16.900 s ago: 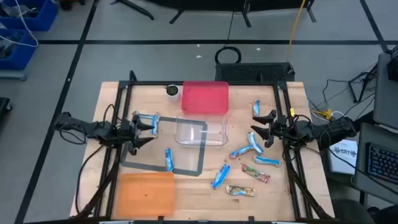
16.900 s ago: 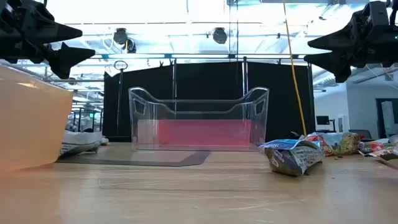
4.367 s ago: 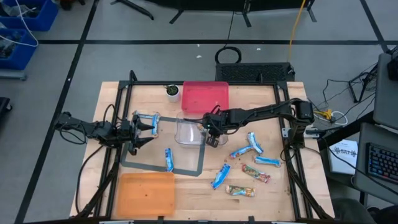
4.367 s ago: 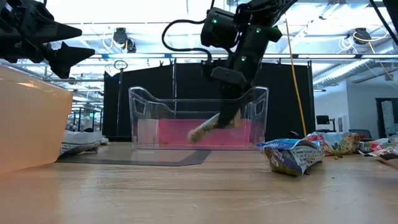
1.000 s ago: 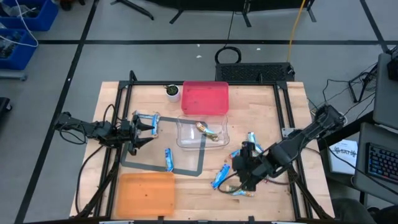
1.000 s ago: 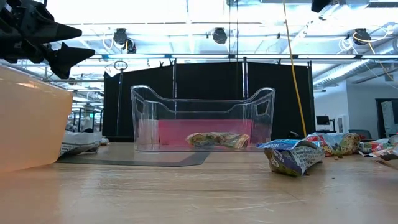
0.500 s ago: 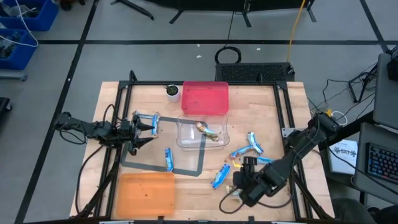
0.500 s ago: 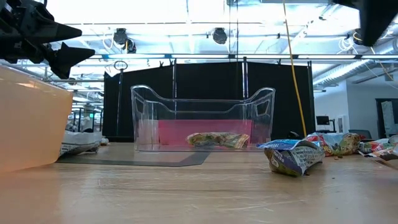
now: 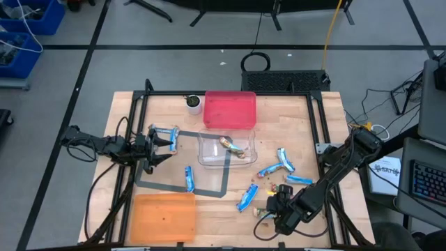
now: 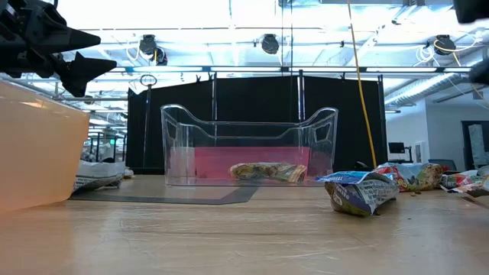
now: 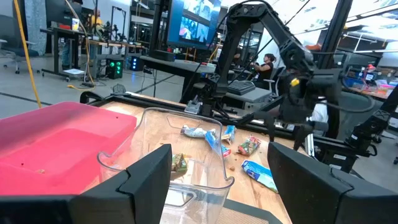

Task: Pick and place Granola Bars by type
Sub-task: Put the bottom yellow granola bar into the transparent bin

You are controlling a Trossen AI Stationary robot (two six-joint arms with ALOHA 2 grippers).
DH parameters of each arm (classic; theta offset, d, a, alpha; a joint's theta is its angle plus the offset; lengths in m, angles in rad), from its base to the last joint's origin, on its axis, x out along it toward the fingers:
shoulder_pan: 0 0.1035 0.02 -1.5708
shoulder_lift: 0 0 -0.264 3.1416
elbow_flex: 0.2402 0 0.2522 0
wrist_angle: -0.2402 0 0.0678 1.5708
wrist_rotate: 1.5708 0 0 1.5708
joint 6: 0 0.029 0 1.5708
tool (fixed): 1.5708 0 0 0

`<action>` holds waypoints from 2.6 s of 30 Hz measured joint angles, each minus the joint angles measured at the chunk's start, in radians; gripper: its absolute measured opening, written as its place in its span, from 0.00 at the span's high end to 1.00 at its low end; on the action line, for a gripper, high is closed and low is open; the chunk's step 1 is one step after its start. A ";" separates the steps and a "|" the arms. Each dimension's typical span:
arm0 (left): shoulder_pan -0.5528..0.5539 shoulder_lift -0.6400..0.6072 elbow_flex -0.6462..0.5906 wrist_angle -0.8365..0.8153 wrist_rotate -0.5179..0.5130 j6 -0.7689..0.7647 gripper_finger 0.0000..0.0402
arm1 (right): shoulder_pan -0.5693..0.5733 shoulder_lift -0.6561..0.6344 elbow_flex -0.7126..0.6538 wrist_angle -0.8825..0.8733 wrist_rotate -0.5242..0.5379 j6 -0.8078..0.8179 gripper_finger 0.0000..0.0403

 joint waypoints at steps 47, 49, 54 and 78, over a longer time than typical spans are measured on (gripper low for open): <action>0.000 0.000 0.000 0.000 0.000 0.000 0.33 | -0.030 0.077 -0.069 0.182 -0.008 -0.056 0.88; 0.000 0.000 0.000 0.000 0.000 0.000 0.33 | -0.047 0.078 -0.069 0.202 -0.012 -0.075 0.92; 0.000 0.000 0.000 0.000 0.000 0.000 0.33 | -0.089 0.067 -0.071 0.235 -0.055 -0.120 0.98; 0.000 0.000 0.000 0.000 0.000 0.000 0.33 | -0.160 -0.209 0.086 -0.192 -0.104 -0.213 1.00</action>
